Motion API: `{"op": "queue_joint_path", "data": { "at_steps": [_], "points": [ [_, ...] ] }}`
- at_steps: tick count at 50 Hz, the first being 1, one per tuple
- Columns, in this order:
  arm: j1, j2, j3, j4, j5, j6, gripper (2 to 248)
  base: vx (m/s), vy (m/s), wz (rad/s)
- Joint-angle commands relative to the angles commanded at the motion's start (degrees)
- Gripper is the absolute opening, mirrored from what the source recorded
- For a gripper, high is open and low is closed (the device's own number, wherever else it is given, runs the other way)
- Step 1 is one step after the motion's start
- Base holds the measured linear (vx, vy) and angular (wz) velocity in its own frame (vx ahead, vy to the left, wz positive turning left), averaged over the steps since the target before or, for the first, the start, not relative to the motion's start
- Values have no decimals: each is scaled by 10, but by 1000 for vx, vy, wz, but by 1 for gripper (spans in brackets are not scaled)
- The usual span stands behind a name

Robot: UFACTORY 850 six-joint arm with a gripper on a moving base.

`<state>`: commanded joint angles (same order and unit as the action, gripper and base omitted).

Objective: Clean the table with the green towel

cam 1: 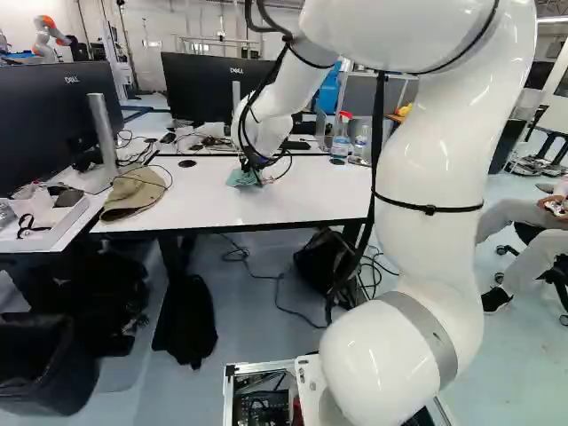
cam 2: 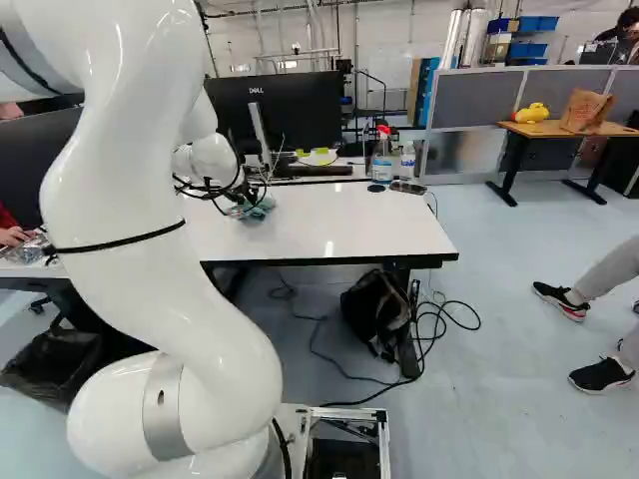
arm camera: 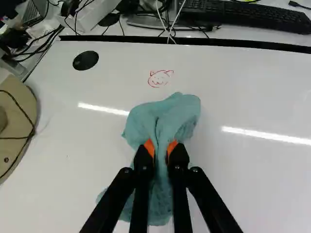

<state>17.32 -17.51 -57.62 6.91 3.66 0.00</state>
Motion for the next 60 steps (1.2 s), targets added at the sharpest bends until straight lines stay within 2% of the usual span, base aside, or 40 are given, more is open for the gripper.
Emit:
{"op": "queue_joint_path", "data": {
  "at_steps": [26,60],
  "points": [
    [-1,-67,-83,0,0,0,47,0,0,0],
    [18,-157,-201,0,0,0,47,0,0,0]
  ]
}}
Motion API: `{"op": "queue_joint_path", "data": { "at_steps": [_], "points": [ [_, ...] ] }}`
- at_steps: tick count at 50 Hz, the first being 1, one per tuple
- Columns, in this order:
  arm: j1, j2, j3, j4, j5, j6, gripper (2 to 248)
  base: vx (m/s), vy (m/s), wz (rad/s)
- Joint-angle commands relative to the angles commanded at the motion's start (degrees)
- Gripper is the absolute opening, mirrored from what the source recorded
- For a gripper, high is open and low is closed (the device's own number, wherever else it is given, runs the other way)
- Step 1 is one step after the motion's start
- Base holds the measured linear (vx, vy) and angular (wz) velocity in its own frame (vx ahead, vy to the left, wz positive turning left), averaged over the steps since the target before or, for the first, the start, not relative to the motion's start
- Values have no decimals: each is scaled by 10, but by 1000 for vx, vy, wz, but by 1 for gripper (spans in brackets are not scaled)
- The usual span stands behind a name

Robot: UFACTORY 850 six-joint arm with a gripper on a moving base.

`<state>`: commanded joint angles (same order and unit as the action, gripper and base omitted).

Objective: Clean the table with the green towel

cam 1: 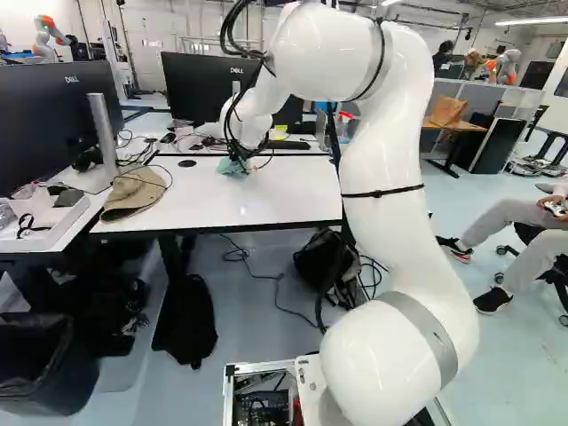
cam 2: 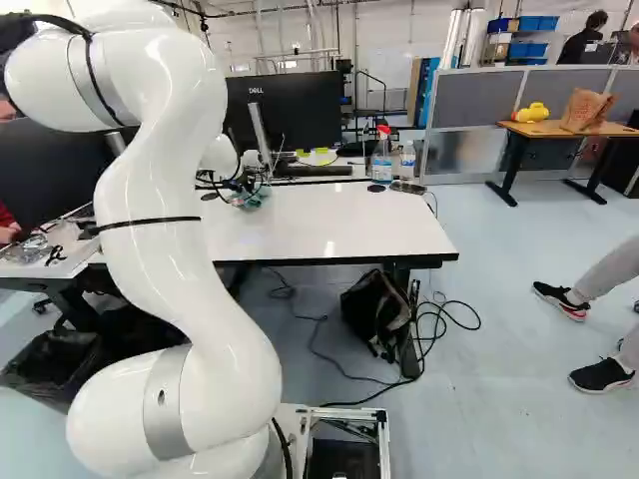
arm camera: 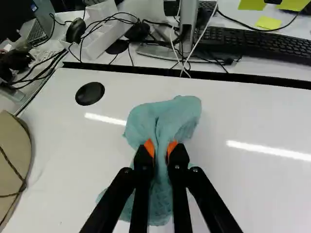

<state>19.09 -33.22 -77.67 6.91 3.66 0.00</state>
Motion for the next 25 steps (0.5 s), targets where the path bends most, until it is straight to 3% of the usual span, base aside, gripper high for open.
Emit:
{"op": "queue_joint_path", "data": {
  "at_steps": [13,25],
  "points": [
    [4,-33,-45,0,0,0,47,0,0,0],
    [3,-42,-57,0,0,0,47,0,0,0]
  ]
}}
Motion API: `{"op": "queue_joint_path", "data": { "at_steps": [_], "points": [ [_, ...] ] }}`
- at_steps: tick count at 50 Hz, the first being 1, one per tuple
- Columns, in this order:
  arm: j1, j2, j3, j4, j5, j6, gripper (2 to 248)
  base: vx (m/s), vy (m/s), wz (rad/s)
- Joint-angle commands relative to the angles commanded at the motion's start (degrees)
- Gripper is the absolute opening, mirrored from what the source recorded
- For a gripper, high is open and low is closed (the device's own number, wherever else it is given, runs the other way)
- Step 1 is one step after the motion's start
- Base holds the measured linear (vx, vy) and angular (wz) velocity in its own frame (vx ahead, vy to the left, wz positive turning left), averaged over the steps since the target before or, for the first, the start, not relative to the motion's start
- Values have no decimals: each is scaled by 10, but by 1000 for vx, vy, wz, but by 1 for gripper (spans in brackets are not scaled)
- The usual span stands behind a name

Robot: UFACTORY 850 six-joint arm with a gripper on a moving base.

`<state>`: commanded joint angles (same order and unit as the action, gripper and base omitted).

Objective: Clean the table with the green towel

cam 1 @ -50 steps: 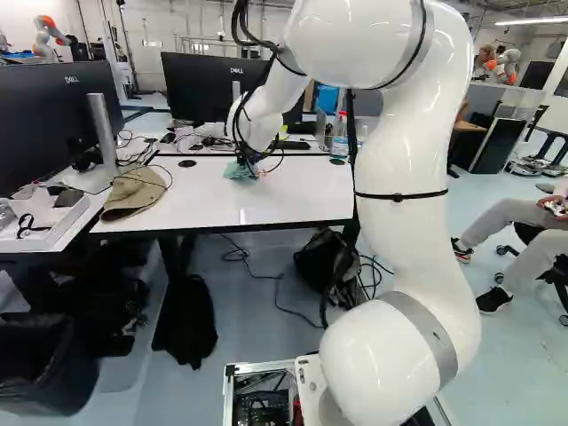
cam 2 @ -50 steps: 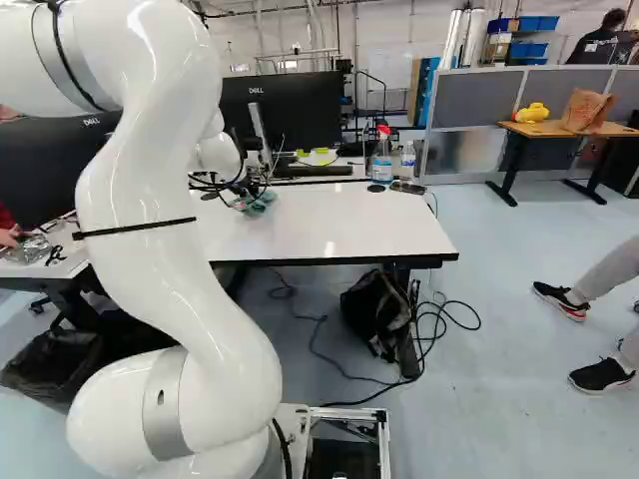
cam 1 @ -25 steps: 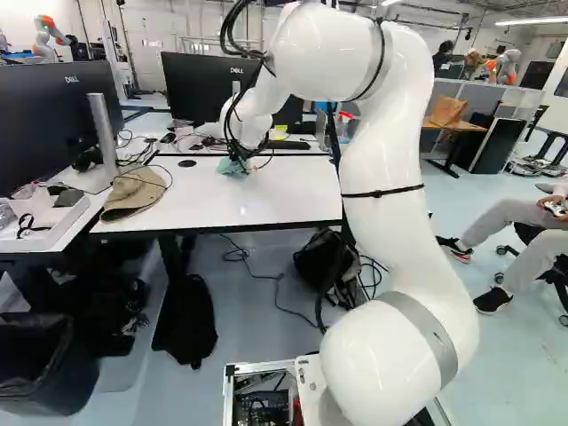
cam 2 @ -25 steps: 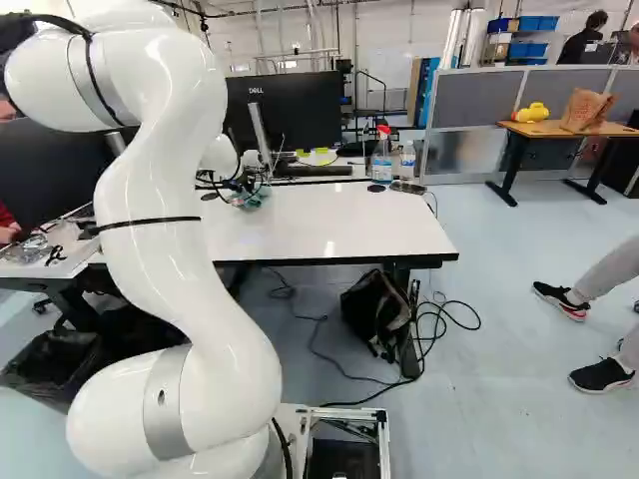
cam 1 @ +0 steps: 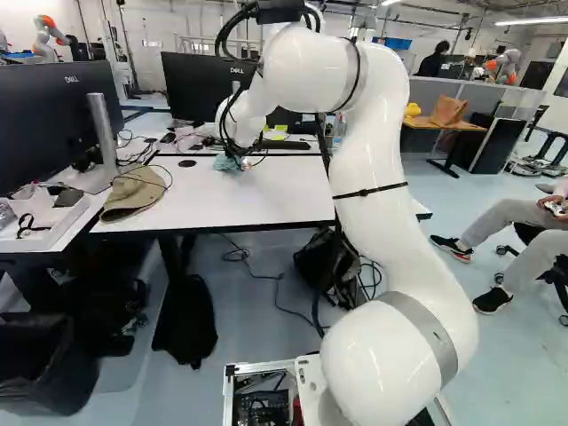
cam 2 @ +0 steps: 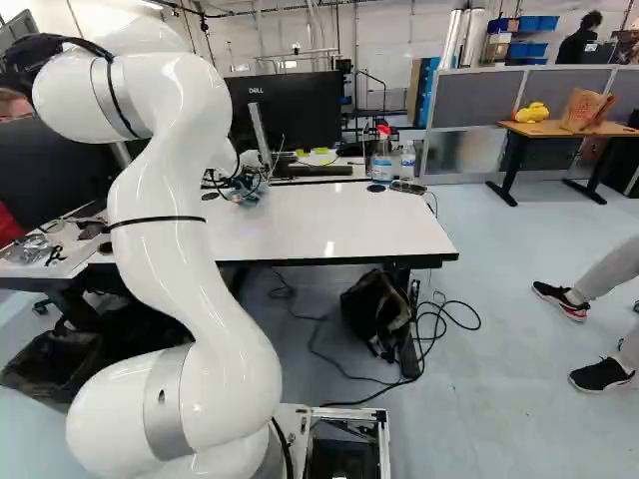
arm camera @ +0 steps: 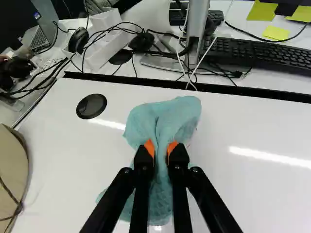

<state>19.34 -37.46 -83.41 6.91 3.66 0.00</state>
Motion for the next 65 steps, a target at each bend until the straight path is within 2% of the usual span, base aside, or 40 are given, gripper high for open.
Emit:
{"op": "queue_joint_path", "data": {
  "at_steps": [28,65],
  "points": [
    [-1,0,1,0,0,0,47,0,0,0],
    [-1,-37,-8,0,0,0,47,0,0,0]
  ]
}}
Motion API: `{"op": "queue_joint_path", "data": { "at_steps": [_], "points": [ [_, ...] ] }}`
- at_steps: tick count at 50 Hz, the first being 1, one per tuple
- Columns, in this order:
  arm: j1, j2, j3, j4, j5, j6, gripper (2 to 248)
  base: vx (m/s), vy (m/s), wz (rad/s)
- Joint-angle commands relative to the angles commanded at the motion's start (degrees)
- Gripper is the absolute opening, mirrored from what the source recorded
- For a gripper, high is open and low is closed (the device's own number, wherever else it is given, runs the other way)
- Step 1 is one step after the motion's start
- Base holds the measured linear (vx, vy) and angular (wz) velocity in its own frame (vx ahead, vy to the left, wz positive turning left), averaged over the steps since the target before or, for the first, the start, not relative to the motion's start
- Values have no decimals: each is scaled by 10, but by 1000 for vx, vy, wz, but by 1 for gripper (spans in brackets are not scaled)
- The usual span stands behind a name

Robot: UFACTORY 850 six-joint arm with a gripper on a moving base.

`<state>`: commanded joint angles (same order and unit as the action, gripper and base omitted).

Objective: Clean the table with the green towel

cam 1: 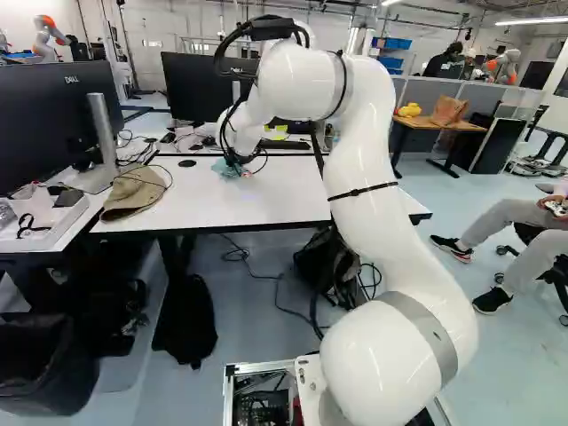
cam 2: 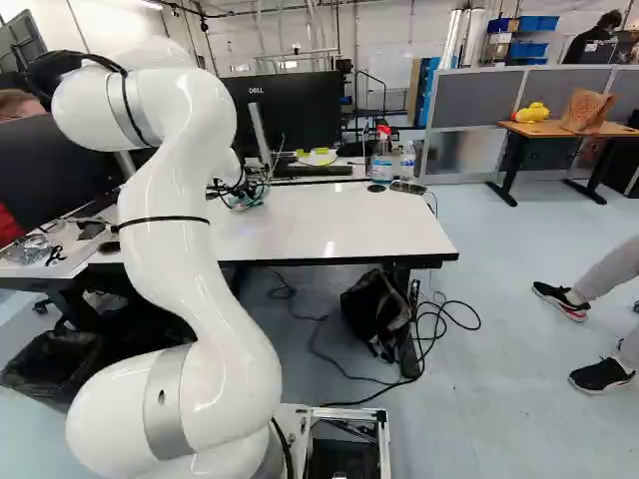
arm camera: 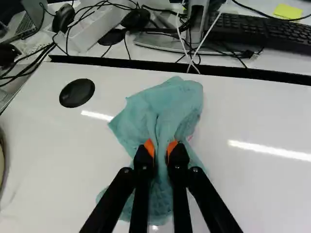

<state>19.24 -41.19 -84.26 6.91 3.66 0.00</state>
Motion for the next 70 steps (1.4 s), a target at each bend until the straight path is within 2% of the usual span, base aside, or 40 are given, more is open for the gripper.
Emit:
{"op": "queue_joint_path", "data": {
  "at_steps": [34,54,70],
  "points": [
    [-1,1,1,0,-21,0,47,0,0,0],
    [-27,-4,-6,0,-21,0,47,0,0,0],
    [-42,-32,-46,0,-21,0,47,0,0,0]
  ]
}}
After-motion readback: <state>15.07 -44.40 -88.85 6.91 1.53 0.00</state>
